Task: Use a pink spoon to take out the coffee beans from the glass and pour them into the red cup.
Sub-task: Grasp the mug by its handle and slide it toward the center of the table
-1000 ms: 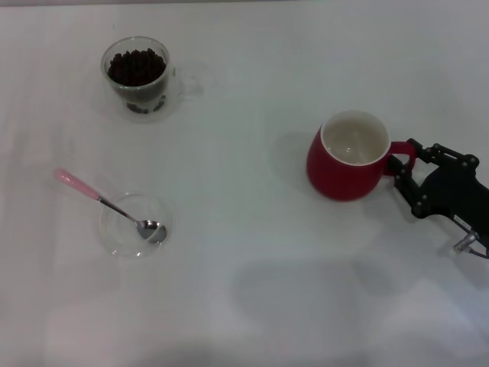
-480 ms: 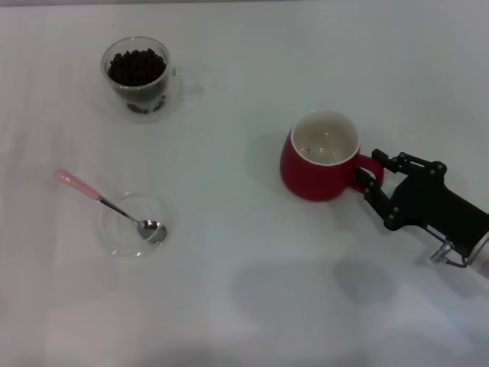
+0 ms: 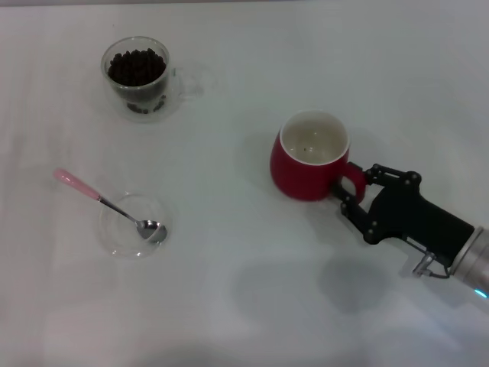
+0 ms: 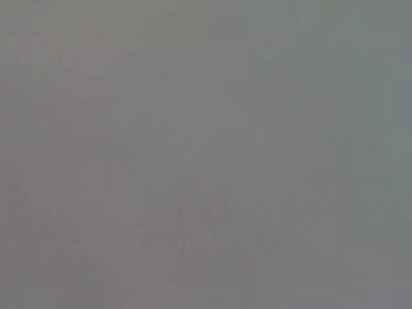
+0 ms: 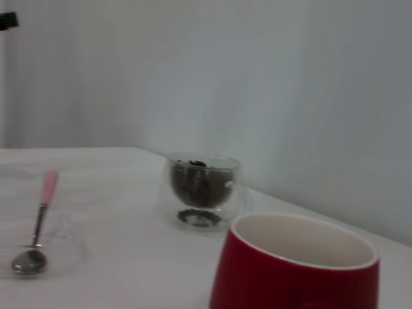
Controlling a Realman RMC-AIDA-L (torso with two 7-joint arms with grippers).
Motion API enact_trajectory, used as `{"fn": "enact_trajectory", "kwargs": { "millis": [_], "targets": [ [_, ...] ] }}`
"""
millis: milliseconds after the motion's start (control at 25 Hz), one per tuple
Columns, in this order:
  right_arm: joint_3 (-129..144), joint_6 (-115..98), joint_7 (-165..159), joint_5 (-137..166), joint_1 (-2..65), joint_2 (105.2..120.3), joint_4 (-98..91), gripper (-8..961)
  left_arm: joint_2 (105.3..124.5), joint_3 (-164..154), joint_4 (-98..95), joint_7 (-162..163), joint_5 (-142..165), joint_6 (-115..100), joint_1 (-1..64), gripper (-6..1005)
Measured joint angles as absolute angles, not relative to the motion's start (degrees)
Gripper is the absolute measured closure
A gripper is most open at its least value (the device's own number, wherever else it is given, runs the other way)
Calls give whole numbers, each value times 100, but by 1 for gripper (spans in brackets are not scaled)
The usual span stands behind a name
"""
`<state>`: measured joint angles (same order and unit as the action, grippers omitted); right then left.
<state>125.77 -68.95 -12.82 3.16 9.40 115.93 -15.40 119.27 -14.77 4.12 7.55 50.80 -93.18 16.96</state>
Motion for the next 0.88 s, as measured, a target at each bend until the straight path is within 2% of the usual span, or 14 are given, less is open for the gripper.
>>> {"fn": "enact_trajectory", "kwargs": {
  "millis": [880],
  "targets": [
    [13180, -6927, -1450, 290, 910, 11592, -1781, 565, 11922, -1476, 413, 755, 5080, -9346, 1661, 490]
  ]
}}
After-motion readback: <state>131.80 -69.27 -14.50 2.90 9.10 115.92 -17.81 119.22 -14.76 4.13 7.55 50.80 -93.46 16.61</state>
